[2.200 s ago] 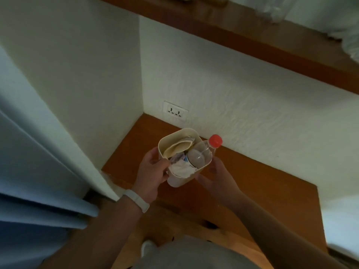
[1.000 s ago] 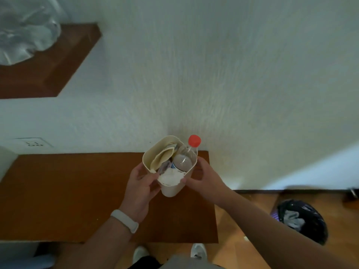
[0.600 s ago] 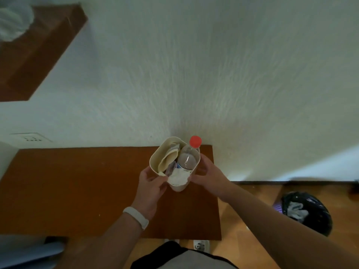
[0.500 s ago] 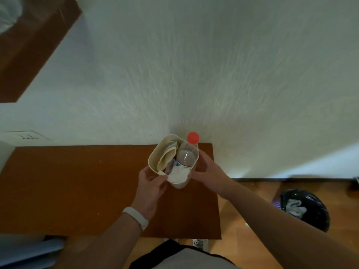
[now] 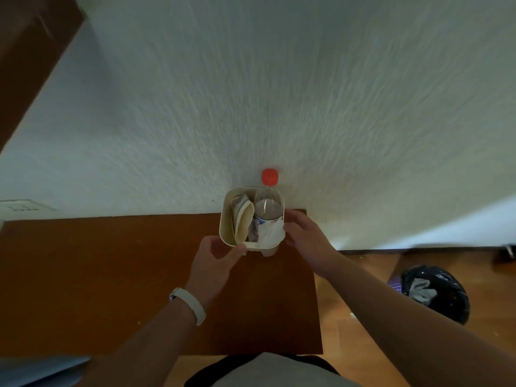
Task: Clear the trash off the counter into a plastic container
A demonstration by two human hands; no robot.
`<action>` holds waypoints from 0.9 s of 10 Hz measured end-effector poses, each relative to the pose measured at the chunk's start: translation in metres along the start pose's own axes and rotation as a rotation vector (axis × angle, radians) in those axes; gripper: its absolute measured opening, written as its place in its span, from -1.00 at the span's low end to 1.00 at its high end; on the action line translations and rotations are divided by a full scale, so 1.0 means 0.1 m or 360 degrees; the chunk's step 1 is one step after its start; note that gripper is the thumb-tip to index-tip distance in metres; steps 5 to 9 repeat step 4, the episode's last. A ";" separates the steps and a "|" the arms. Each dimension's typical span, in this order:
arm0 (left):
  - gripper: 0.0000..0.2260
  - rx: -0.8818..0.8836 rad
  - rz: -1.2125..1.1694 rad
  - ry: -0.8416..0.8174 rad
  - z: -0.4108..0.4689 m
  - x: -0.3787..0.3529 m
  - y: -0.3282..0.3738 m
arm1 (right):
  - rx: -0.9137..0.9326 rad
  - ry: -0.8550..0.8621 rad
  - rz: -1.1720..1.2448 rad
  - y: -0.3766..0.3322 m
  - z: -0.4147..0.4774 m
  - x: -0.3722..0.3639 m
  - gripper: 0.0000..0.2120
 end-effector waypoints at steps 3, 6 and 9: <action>-0.57 0.0015 0.0019 -0.0094 0.02 -0.09 0.04 | 0.0034 0.0017 -0.0118 -0.11 -0.04 0.05 -0.67; -0.56 0.0031 -0.0016 -0.0048 0.01 -0.09 0.07 | 0.0104 0.0066 -0.0163 -0.28 -0.09 0.11 -0.74; -0.56 0.0031 -0.0016 -0.0048 0.01 -0.09 0.07 | 0.0104 0.0066 -0.0163 -0.28 -0.09 0.11 -0.74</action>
Point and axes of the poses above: each hand's wrist, its own z-axis towards the middle knuckle, its own x-axis out of the back of the hand, y = z × x, the point moved 10 cm from there along z, towards the middle knuckle, and after that the axes turned 9 degrees about -x, right-handed, at the moved point
